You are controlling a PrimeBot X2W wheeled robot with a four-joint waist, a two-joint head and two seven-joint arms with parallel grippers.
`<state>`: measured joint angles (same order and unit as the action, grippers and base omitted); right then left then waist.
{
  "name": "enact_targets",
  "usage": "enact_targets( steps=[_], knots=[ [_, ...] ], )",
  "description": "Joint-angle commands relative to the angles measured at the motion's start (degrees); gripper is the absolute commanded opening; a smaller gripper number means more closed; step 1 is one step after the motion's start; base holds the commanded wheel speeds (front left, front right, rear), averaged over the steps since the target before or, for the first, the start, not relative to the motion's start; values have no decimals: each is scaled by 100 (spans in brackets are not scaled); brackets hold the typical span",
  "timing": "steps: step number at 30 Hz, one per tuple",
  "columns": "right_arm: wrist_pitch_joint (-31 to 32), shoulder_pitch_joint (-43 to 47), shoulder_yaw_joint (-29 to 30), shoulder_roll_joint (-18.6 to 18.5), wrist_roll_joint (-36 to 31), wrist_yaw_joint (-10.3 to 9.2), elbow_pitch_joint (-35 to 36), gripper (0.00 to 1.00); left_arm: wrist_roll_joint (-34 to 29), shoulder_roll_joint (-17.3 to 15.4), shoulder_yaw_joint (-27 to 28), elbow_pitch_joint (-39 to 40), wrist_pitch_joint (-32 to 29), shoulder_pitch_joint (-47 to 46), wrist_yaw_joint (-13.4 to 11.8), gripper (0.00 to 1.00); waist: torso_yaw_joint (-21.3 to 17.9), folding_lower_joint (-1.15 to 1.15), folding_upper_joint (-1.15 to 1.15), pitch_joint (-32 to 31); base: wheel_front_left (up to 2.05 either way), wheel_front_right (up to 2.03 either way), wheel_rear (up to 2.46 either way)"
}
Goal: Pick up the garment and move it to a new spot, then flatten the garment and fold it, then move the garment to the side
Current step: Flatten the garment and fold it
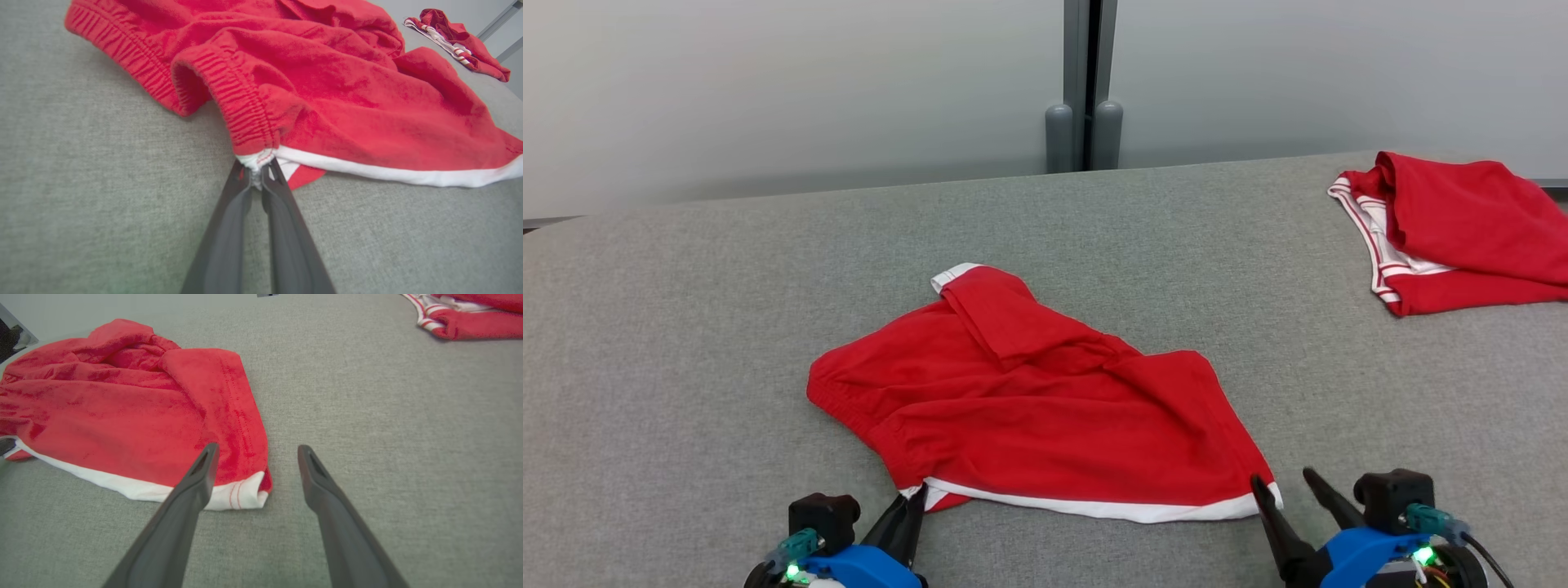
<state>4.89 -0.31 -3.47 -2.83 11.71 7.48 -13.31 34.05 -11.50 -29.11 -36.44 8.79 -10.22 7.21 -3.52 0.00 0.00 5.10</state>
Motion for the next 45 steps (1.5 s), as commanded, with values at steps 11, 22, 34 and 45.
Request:
enact_targets(
  steps=[11, 22, 34, 45],
  knots=[
    [655, -274, -199, -13, -140, 2, -561, 100, 254, -34, -337, -89, 154, -177, 39, 0, 139, 0, 0, 17, 0, 0, 0],
    [840, -294, -189, -13, 6, 2, -431, 0, 463, -84, -313, -15, 351, -262, 39, 0, 91, 0, 0, 8, 0, 0, 0],
    [1342, -367, 621, -14, 895, 2, 1569, 0, 1372, -761, 41, 2696, 95, -323, 40, 0, 51, 0, 0, -95, 0, 0, 0],
    [2183, -1758, 687, -11, 1152, 3, 3417, 0, 2357, -1636, 527, 5014, -1731, -1246, -274, 0, 45, 0, 0, 316, 0, 0, 0]
  ],
)
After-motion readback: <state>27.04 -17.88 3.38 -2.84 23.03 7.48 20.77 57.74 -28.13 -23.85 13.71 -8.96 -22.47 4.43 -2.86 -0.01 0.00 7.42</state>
